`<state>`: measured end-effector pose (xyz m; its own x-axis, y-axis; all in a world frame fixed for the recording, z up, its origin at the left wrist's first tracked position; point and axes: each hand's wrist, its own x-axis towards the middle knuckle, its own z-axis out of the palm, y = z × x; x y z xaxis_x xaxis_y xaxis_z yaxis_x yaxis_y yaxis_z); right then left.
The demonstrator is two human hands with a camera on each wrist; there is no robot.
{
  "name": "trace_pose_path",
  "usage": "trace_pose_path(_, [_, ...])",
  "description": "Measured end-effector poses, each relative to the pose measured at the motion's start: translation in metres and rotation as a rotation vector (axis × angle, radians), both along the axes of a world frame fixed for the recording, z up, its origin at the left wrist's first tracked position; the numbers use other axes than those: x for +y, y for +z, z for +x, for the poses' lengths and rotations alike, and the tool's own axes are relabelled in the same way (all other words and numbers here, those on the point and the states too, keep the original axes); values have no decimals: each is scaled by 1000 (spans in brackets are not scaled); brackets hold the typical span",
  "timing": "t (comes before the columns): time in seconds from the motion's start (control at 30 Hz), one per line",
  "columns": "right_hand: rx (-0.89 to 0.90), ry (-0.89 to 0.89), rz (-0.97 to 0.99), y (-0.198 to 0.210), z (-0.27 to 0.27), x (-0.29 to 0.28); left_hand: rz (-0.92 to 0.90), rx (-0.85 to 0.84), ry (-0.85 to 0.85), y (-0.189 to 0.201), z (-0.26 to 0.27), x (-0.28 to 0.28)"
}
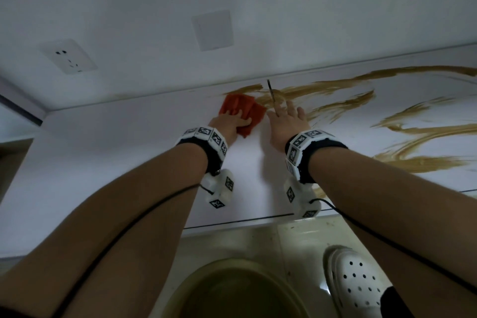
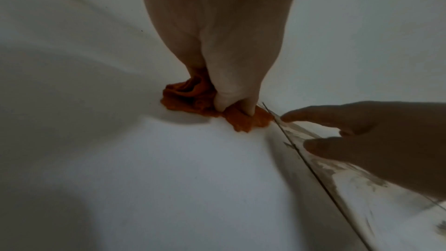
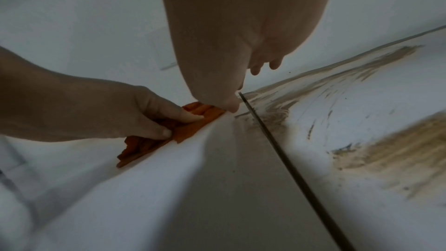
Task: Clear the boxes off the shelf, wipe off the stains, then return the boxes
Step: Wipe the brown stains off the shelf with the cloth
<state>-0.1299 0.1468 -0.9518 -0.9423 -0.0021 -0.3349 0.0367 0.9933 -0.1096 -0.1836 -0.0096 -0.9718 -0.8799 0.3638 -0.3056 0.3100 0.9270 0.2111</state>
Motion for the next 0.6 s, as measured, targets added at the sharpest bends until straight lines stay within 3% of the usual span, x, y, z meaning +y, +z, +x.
trace_pose_path(0.1, [47,17,-54,3,-5,-6,7,-25,-127,-1,12,-4])
trace_pose_path(0.17, [85,35,-73,4,-5,-15,134,-56,-138,-1,20,-14])
trace_pose_path(0.27, [182,85,-75,1,-2,-28,165,-44,-171,-1,28,-32])
trace_pose_path(0.37, [213,122,-94,-5,-2,-41,243,-9,-67,7,33,-46])
trace_pose_path(0.47, [187,83,-185,-11,-8,-51,342,149,36,13,33,-63])
trace_pose_path(0.6, [108,22,-152,-17,-14,-64,149,175,169,1,24,-99])
